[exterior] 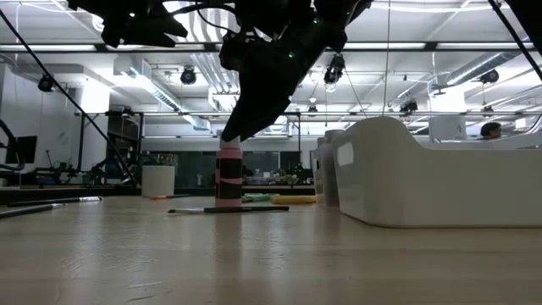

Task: Pick & Place Paint Supplies
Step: Put the pink paint bottle into the left transparent bin

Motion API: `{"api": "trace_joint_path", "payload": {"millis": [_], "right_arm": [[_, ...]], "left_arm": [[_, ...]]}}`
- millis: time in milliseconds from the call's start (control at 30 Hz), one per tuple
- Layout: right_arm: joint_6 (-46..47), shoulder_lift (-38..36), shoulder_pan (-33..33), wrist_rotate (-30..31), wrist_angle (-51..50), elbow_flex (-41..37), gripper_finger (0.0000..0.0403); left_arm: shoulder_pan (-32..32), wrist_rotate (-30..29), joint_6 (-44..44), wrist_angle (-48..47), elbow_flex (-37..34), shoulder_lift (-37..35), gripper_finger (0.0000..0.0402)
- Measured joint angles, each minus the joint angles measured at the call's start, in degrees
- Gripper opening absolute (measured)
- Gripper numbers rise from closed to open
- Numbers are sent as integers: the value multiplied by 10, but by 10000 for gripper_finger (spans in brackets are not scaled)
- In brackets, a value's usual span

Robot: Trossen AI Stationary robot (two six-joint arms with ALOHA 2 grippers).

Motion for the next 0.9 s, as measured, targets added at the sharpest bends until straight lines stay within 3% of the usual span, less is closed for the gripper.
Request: {"api": "trace_joint_path", "payload": {"millis": [900], "right_arm": [[-6,0,-1,0,1,-3,295]], "left_arm": [[0,0,0,-1,0,0,268]]}}
